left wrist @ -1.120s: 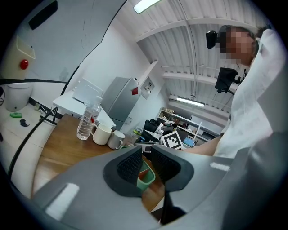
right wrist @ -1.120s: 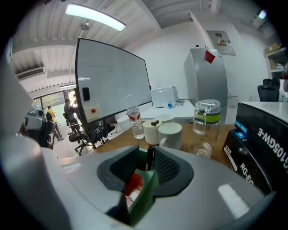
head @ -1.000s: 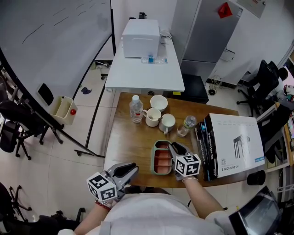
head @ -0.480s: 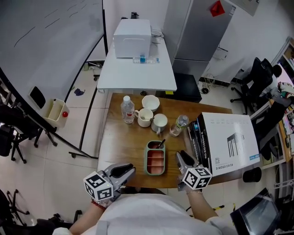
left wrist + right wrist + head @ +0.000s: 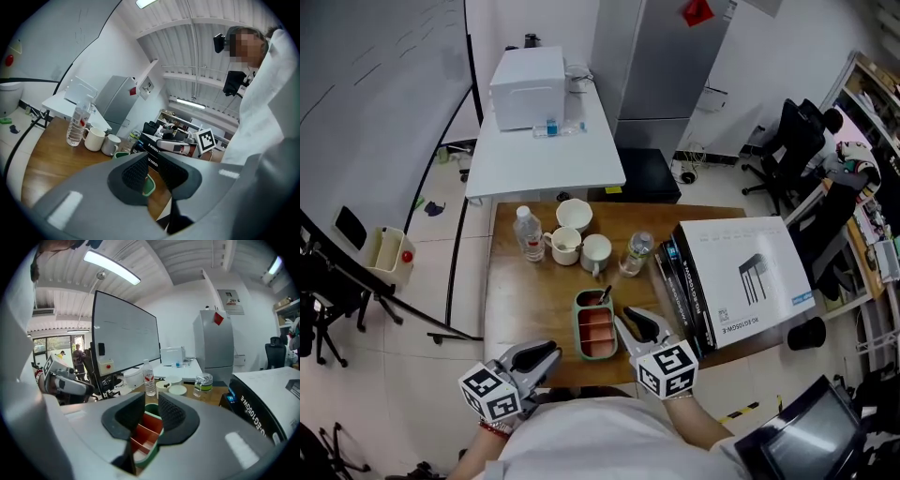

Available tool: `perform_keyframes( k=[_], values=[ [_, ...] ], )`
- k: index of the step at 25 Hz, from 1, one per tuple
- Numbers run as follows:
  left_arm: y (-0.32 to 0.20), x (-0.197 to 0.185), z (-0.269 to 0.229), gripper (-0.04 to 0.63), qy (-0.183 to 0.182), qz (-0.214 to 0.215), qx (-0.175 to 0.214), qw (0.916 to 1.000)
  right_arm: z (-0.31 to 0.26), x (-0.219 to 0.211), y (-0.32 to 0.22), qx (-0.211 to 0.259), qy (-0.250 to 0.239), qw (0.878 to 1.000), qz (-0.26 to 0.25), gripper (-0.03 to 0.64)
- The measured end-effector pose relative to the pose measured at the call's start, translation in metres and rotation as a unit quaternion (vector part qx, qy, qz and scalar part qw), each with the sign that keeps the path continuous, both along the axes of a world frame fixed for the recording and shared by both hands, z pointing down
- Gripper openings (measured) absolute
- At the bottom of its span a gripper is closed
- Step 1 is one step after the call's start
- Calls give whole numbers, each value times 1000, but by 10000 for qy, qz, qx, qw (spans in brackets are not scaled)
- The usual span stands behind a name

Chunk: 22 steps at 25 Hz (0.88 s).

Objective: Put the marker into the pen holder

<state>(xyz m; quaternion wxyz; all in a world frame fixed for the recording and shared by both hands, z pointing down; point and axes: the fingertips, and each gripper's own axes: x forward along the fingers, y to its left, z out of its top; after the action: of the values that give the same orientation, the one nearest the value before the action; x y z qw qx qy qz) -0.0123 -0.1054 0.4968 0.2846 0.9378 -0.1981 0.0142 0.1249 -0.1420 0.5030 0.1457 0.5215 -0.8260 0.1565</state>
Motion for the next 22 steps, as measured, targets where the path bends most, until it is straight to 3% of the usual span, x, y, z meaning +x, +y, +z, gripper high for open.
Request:
perform_keyframes(
  k=[19, 22],
  values=[
    [21, 8, 13, 64, -60, 99, -229, 9997, -1, 12, 24, -170, -271, 9993, 214, 58],
    [16, 8, 13, 64, -2, 89, -156, 9998, -1, 14, 22, -161, -293, 9992, 229, 29]
  ],
)
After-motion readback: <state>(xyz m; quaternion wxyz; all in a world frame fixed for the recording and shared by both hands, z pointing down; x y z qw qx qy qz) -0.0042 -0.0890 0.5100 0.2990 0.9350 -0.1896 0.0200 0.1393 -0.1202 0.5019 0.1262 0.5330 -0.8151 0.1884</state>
